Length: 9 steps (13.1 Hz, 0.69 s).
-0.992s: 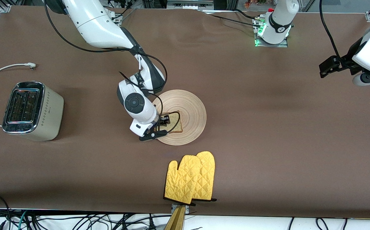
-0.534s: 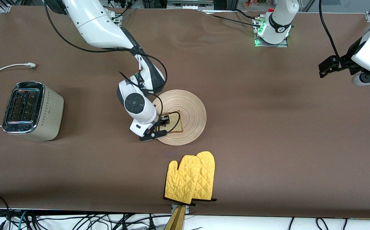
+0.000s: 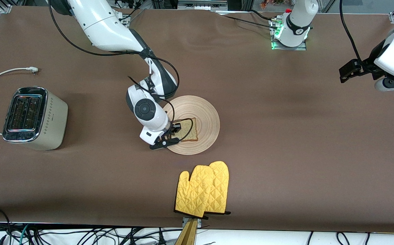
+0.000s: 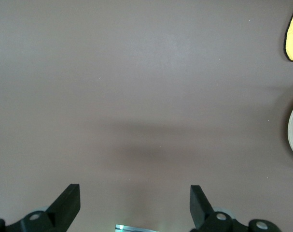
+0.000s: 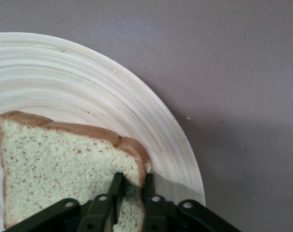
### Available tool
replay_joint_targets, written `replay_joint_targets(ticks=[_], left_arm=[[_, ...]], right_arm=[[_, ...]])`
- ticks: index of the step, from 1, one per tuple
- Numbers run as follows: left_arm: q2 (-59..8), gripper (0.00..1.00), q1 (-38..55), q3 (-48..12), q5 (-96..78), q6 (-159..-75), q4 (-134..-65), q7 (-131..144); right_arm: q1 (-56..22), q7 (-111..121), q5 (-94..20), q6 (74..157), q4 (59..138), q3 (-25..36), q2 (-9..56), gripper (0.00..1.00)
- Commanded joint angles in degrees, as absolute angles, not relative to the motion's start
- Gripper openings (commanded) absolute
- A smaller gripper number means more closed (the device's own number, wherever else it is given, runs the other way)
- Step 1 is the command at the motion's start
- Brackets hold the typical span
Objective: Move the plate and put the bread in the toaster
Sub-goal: 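Lower the right gripper and grasp the bread slice edge, then lift the bread with the right gripper toward the toaster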
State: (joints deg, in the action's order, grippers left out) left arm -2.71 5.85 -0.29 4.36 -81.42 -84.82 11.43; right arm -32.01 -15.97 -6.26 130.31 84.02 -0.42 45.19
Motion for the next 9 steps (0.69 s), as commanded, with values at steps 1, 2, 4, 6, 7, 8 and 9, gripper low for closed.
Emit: replay_joint_targets(ticks=[1,2,4,6,7,8,9], left_arm=[[-3.43,1.0,6.06,-0.62,6.33,-81.04,-83.14,11.95],[-3.43,1.0,6.06,-0.7,6.42,-81.04,-83.14,11.95],[-3.43,1.0,6.06,-0.62,6.33,-81.04,-83.14,11.95],[-3.43,1.0,6.07,-0.7,6.42,-81.04,-83.14,11.95],[-3.34,1.0,6.15,-0.7,6.42,-81.04,-83.14,11.95],[-3.43,1.0,6.07,-0.62,6.33,-81.04,-83.14,11.95],[-3.43,1.0,6.06,-0.7,6.42,-81.04,-83.14,11.95]], right_arm=[[-33.57,-22.65,-7.12,130.25,83.5,-0.09,46.05,0.08],[-33.57,-22.33,-7.12,130.25,83.5,-0.09,46.05,0.0],[-33.31,-22.06,-7.03,130.25,83.32,-0.09,45.97,0.0],[-33.05,-21.8,-6.42,129.64,83.06,0.17,44.92,0.0],[-32.52,-21.71,-6.33,127.72,82.8,0.35,43.96,0.0],[-32.08,-21.71,-6.33,125.18,82.79,0.53,42.29,0.0],[-31.38,-21.8,-6.42,122.46,82.79,0.53,40.01,0.0]])
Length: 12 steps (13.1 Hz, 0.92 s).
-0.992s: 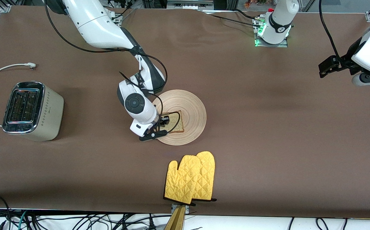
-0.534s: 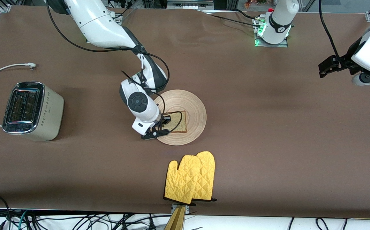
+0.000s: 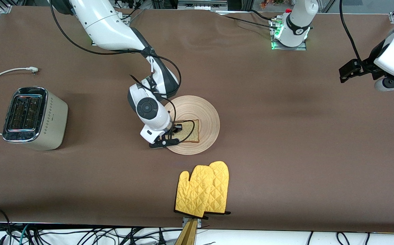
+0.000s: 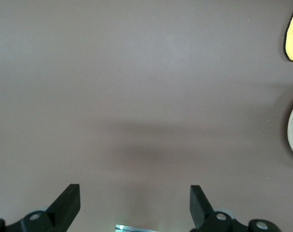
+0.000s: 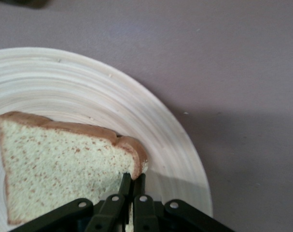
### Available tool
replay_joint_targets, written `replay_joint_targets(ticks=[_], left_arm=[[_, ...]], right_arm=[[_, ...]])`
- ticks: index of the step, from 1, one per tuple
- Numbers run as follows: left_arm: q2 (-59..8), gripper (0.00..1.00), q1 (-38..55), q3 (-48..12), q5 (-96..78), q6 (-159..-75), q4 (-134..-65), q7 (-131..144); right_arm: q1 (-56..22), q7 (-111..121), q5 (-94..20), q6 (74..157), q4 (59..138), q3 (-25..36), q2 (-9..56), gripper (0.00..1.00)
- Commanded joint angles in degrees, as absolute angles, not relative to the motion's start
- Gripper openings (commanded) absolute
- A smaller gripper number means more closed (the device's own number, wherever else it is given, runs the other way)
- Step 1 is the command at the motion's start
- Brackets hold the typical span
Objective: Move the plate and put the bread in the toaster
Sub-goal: 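Lift the bread with the right gripper toward the toaster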
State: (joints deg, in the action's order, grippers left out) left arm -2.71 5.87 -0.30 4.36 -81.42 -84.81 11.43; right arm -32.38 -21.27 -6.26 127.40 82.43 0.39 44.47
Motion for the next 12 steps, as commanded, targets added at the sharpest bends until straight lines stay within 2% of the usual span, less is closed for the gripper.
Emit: replay_joint_targets(ticks=[1,4,7,9,12], left_arm=[[-3.43,1.0,6.06,-0.7,6.42,-81.04,-83.14,11.95],[-3.43,1.0,6.15,-0.7,6.33,-81.04,-83.14,11.95],[-3.34,1.0,6.15,-0.79,6.42,-81.04,-83.14,11.95],[-3.43,1.0,6.15,-0.88,6.33,-81.04,-83.14,11.95],[-3.43,1.0,6.15,-0.97,6.42,-81.04,-83.14,11.95]], right_arm=[[-30.94,-21.88,-6.33,119.91,82.71,0.88,37.99,0.0],[-30.41,-21.8,-6.42,110.17,80.96,5.09,32.1,0.0],[-30.32,-21.8,-3.36,90.76,68.43,11.32,31.73,0.0],[-30.24,-17.61,3.13,80.47,63.82,15.1,31.73,0.0],[-30.41,-8.99,6.85,75.33,63.72,25.27,31.64,0.0]])
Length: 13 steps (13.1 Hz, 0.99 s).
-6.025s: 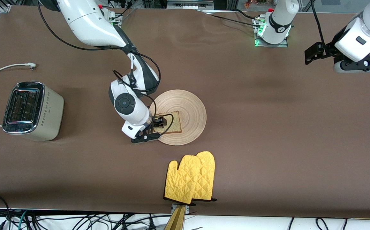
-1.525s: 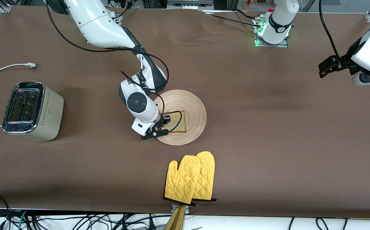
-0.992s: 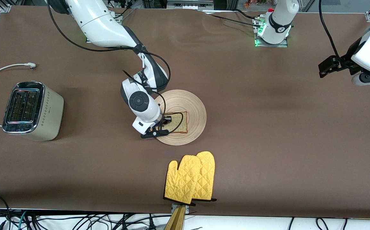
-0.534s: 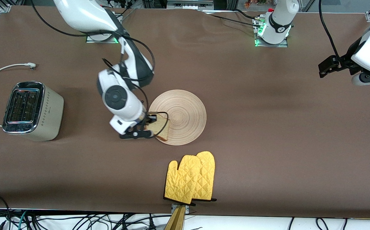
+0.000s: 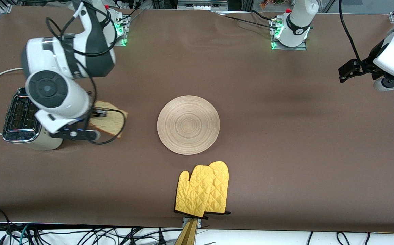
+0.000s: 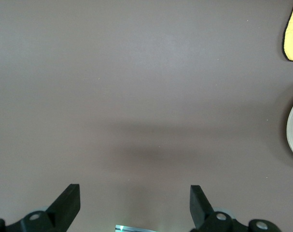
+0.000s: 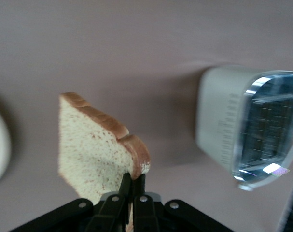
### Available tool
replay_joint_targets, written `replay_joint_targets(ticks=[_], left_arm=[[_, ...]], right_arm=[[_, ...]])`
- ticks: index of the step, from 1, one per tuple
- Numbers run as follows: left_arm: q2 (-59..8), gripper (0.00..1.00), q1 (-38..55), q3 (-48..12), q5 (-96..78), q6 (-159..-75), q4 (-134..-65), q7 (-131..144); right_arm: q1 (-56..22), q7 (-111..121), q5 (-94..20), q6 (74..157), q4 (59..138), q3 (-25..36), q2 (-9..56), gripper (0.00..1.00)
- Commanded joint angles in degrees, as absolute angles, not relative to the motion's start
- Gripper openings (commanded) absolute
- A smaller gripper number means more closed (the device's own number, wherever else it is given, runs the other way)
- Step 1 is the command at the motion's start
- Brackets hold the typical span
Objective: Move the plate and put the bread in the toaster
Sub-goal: 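Lift the bread with the right gripper toward the toaster, then lower the bread into a toaster slot with the right gripper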
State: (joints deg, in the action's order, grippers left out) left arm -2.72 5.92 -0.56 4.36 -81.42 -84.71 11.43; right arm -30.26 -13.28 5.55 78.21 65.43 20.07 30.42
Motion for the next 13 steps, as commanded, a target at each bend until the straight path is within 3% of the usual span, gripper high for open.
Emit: replay_joint_targets(ticks=[1,5,13], left_arm=[[-3.43,1.0,6.15,-0.97,6.42,-81.04,-83.14,11.95],[-3.25,1.0,6.15,-1.14,5.98,-80.77,-83.14,12.13],[-3.16,1.0,6.15,-2.2,6.5,-80.51,-83.14,13.27]], right_arm=[[-30.41,-5.66,7.03,74.63,63.72,29.58,31.64,0.0],[-29.89,5.43,11.76,74.09,64.16,40.41,33.39,0.0],[-21.71,13.36,14.68,80.68,67.41,40.61,37.09,0.0]])
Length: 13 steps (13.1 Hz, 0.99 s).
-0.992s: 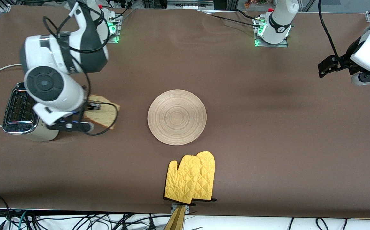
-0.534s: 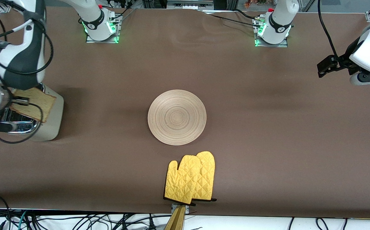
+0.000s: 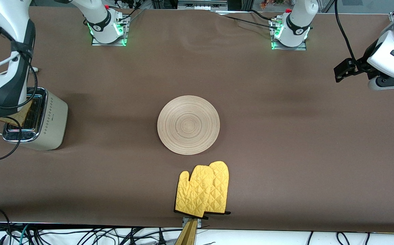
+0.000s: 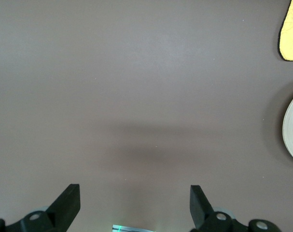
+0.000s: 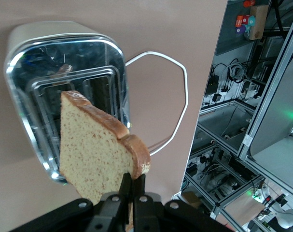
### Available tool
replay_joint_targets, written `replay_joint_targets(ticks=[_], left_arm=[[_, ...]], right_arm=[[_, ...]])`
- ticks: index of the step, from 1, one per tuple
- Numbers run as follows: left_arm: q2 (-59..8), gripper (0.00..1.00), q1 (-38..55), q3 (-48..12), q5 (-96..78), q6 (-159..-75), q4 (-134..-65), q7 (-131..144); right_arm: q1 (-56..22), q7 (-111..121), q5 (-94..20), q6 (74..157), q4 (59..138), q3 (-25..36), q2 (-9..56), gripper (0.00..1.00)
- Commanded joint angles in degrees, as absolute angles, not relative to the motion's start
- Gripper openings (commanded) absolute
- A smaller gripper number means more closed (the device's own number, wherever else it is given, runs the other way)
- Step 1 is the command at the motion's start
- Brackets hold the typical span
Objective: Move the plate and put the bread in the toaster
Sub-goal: 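Lower the bread into a toaster slot with the right gripper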
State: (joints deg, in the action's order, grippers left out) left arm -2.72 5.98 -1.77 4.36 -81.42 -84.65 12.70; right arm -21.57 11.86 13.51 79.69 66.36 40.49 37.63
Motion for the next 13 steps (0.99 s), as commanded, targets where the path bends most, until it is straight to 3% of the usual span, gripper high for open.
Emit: replay_joint_targets(ticks=[1,13], left_arm=[[-3.16,1.0,6.15,-2.2,6.5,-80.51,-83.14,13.27],[-2.99,1.0,6.15,-2.46,5.98,-80.51,-83.14,13.36]], right_arm=[[-21.71,13.36,14.68,81.03,67.67,40.61,37.09,0.0],[-18.37,21.01,14.77,86.31,69.52,40.52,38.93,0.0]])
